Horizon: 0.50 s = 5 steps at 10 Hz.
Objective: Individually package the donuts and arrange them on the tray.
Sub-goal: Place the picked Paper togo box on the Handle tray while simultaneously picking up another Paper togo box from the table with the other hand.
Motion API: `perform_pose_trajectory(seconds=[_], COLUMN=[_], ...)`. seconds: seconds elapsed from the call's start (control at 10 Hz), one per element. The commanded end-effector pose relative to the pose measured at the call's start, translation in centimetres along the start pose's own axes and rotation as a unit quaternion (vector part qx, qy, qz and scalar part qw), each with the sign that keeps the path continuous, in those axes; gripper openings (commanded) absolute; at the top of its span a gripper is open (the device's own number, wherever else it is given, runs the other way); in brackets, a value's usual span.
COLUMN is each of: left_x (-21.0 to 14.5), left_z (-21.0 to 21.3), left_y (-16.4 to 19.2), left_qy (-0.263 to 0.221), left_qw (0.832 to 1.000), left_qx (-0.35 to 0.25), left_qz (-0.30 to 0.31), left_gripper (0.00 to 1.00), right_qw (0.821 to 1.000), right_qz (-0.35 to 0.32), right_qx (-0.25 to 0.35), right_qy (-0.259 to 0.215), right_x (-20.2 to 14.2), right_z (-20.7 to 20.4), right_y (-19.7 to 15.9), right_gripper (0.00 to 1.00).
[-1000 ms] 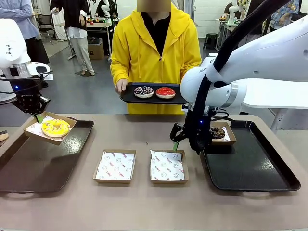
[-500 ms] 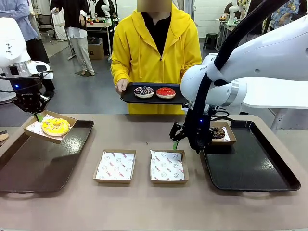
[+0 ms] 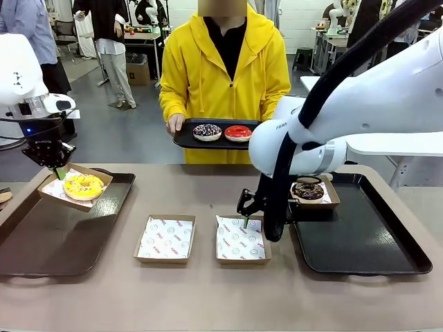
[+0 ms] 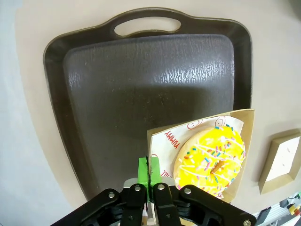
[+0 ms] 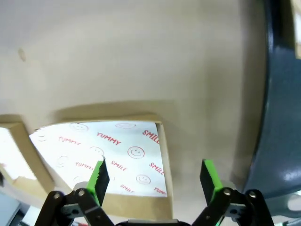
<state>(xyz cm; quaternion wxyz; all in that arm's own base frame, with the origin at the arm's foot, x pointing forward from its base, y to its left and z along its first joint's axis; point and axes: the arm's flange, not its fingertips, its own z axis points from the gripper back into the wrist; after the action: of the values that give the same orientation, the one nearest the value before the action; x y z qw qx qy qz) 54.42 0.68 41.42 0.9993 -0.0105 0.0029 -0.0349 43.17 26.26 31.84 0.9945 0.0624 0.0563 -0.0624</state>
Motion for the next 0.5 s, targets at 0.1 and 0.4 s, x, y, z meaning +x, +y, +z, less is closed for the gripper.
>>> perform_pose_trajectory(seconds=[0.1, 0.4], left_x=[-0.1, -0.22], left_z=[-1.05, -1.57], left_y=[-0.21, -0.27], left_qy=[-0.005, -0.009], left_qw=[1.0, 1.0], left_qx=[0.011, 0.015], left_qz=[0.002, 0.002], left_gripper=[0.01, 0.01], right_qw=[0.998, 0.998], right_qz=[-0.038, -0.031], right_qx=[-0.036, -0.037], right_qy=[-0.044, -0.051], right_x=[-2.03, -2.26], right_z=[-0.48, -0.79], right_y=[0.26, 0.2], right_gripper=[1.0, 1.0])
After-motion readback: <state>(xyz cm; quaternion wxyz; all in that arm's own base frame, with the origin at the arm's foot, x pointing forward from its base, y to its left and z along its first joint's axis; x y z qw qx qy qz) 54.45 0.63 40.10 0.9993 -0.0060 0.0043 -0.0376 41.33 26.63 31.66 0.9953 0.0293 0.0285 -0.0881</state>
